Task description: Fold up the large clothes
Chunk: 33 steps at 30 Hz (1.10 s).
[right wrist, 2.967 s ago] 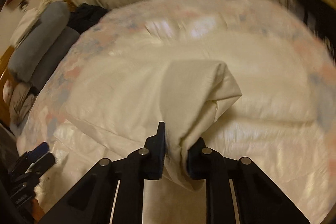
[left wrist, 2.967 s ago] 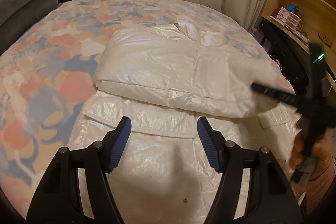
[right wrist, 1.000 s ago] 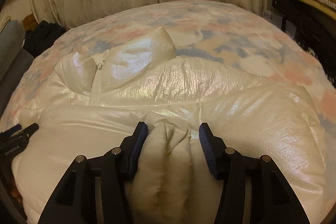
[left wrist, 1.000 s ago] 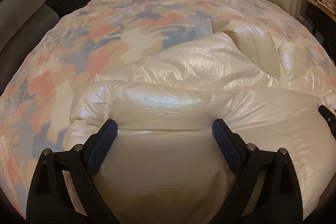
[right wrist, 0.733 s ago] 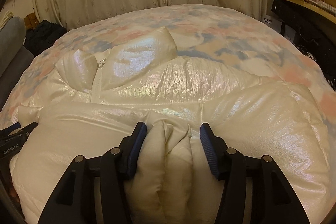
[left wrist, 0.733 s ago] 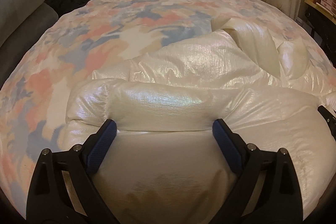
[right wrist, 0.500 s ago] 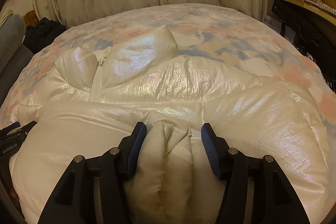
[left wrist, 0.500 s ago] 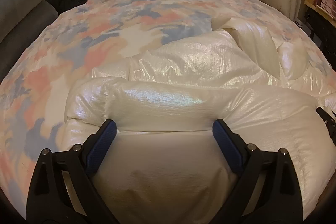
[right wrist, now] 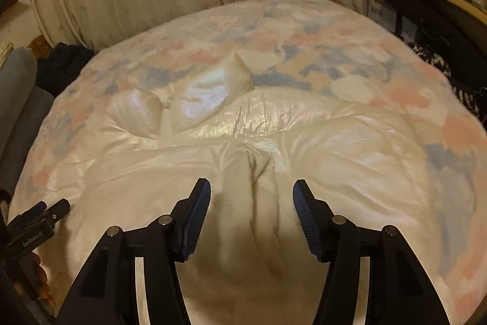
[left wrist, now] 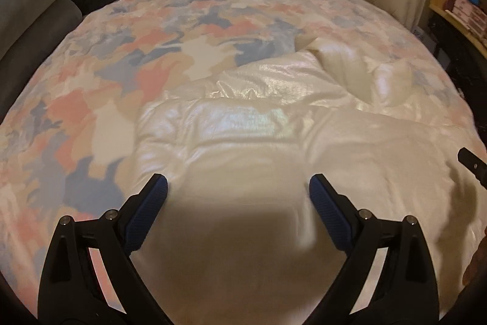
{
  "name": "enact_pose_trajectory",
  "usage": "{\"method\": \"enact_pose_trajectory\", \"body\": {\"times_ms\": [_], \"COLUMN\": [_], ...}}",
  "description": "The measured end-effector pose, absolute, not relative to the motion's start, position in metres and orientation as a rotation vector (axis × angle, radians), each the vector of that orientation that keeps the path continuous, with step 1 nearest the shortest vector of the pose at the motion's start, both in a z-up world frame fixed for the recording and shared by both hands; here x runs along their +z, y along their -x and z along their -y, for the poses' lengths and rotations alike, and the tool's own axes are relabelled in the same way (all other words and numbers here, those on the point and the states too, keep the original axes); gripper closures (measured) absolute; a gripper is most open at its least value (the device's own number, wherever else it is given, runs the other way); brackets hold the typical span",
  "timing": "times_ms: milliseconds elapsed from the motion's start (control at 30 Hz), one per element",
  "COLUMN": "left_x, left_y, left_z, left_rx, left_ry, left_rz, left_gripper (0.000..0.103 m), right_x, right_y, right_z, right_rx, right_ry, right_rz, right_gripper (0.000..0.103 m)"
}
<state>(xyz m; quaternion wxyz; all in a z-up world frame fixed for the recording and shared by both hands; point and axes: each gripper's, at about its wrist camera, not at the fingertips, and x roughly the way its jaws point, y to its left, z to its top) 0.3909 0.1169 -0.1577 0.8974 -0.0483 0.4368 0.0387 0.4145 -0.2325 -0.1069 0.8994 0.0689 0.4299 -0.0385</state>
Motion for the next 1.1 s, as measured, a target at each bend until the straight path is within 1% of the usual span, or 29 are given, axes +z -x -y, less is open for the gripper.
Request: {"method": "enact_pose_trajectory", "body": {"times_ms": [100, 267, 633, 867, 1100], "left_x": [-0.135, -0.099, -0.042, -0.037, -0.055], "left_y": [-0.358, -0.299, -0.170, -0.100, -0.053], "left_z": [-0.121, -0.129, -0.138, -0.138, -0.157], "left_rx": [0.066, 0.030, -0.014, -0.047, -0.084], "left_ry": [0.087, 0.092, 0.041, -0.024, 0.017], "left_rz": [-0.884, -0.851, -0.800, -0.805, -0.867], "left_gripper": [0.009, 0.009, 0.009, 0.009, 0.009], "right_x": [-0.082, -0.035, 0.033, 0.059, 0.053], "right_y": [-0.386, -0.321, -0.175, -0.084, -0.012], "right_z": [0.235, 0.238, 0.251, 0.263, 0.290], "right_rx": [-0.067, -0.043, 0.006, 0.021, 0.005], "right_ry": [-0.146, -0.139, -0.148, -0.155, -0.163], "right_rz": [-0.868, -0.803, -0.773, -0.748, -0.789], "right_gripper": [0.044, 0.032, 0.026, 0.020, 0.019]}}
